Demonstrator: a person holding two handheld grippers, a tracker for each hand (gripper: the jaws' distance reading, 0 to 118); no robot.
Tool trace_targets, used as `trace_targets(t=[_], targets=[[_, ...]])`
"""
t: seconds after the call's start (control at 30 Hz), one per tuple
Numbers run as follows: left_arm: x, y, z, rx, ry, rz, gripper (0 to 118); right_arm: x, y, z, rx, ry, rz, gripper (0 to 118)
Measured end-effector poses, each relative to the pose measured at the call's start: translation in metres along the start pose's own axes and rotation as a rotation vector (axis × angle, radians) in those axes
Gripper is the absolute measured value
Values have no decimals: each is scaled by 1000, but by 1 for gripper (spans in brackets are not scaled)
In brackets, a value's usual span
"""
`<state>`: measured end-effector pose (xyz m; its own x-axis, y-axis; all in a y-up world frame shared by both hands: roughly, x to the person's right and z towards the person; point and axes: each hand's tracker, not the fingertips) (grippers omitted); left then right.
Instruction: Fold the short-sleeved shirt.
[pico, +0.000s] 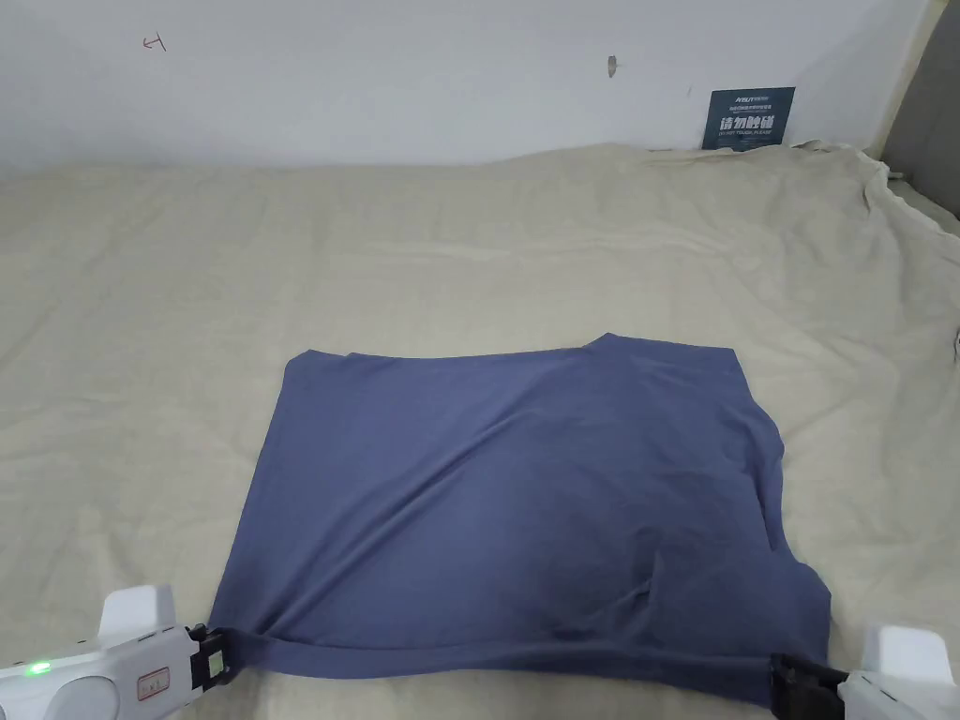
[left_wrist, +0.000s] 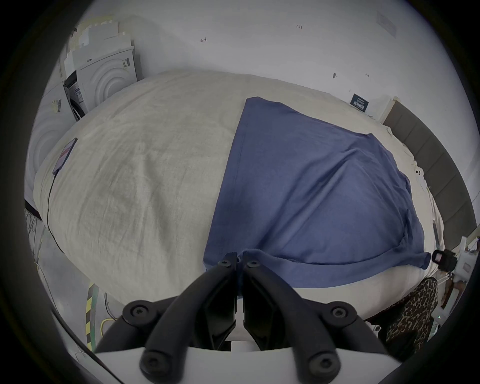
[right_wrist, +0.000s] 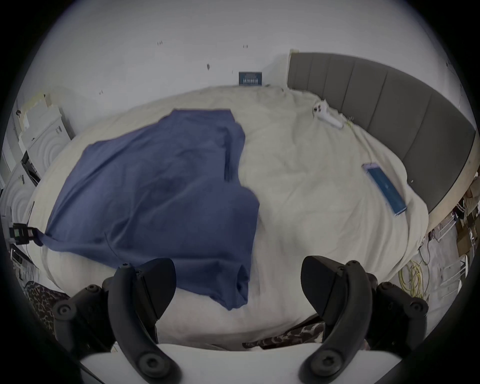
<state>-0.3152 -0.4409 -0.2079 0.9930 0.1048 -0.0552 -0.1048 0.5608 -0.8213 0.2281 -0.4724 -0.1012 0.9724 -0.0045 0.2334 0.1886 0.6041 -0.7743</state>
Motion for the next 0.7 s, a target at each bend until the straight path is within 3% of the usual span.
trace_targets(t=[0.07,0.17,0.27,0.3,0.33,0.7], targets=[[0,0,0,0,0,1,1,-3,-2,-7,-20,16,-1,99],[-2,0,-2,-7,4,1,1,-10,-4,-11,-43,45,9,85],[-4,0,-3,-9,5,8,1,-15,-6,-12,-60,74,10,46],[-4,0,-3,-8,4,13,1,-16,-6,-13,-69,82,23,23],[-4,0,-3,-7,3,17,1,-17,-7,-12,-69,70,35,7],[-6,44,3,53,4,1,1,-6,57,29,89,159,-10,7]])
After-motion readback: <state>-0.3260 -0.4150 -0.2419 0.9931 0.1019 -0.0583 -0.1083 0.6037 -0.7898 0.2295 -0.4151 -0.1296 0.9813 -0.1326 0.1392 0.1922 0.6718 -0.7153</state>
